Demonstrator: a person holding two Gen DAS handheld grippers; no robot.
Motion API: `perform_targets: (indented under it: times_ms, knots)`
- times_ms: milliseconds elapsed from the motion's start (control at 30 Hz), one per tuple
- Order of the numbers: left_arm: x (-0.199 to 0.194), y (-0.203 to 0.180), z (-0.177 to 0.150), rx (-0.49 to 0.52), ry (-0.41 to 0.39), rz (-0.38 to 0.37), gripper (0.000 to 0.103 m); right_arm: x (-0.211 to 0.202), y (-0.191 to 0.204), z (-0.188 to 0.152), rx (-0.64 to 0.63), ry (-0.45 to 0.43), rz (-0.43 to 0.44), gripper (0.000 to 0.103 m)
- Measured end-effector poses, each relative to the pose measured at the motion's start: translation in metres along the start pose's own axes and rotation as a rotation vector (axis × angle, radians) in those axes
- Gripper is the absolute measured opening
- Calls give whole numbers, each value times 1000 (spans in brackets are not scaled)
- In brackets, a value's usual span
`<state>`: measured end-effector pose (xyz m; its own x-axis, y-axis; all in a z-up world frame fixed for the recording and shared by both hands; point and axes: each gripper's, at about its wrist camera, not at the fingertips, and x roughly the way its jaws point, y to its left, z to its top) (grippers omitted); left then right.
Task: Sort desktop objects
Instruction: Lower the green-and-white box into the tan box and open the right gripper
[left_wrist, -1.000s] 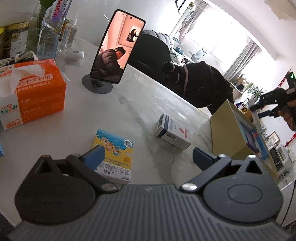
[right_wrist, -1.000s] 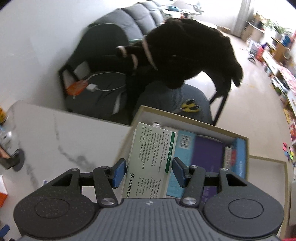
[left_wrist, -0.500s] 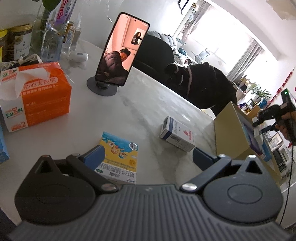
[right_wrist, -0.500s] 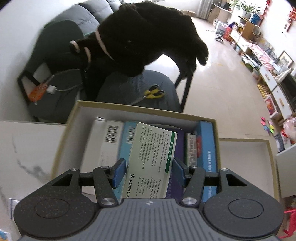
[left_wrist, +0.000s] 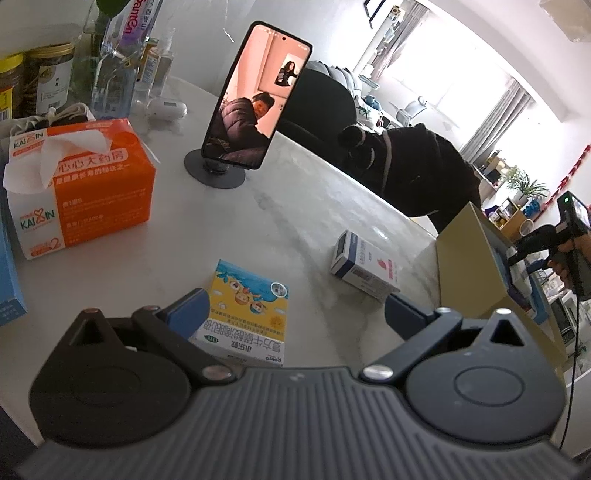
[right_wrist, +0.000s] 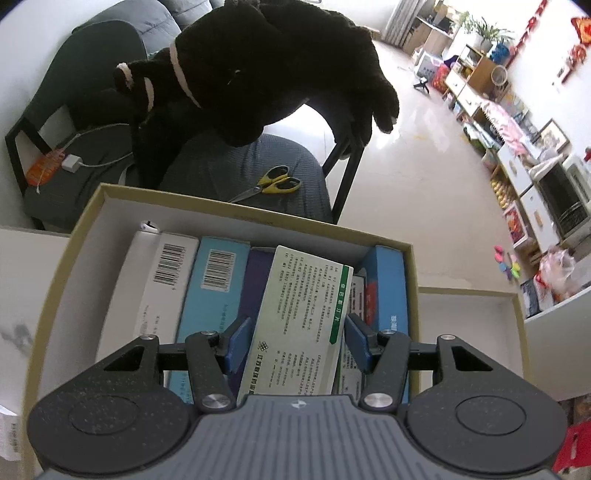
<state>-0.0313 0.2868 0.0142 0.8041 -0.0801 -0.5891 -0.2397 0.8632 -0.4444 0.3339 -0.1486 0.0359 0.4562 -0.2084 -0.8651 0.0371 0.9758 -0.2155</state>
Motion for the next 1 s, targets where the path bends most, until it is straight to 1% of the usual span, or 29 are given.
perform_targets:
  times_ms: [267, 433, 600, 667, 733, 1000]
  knots:
    - [1, 1, -1, -4, 6, 10, 103, 3, 4, -7, -64, -59, -29, 59]
    - [0, 2, -1, -2, 3, 13, 103, 2, 4, -11, -80, -88, -50, 69]
    - [2, 4, -2, -4, 10, 19, 103, -6, 1, -17, -80, -113, -40, 74]
    - [4, 4, -3, 1, 14, 24, 103, -14, -1, -21, -73, -138, -23, 77]
    - [6, 5, -5, 6, 18, 34, 103, -23, -3, -26, -66, -170, -3, 85]
    - [19, 7, -13, 30, 42, 78, 103, -66, -8, -62, -46, -287, 114, 87]
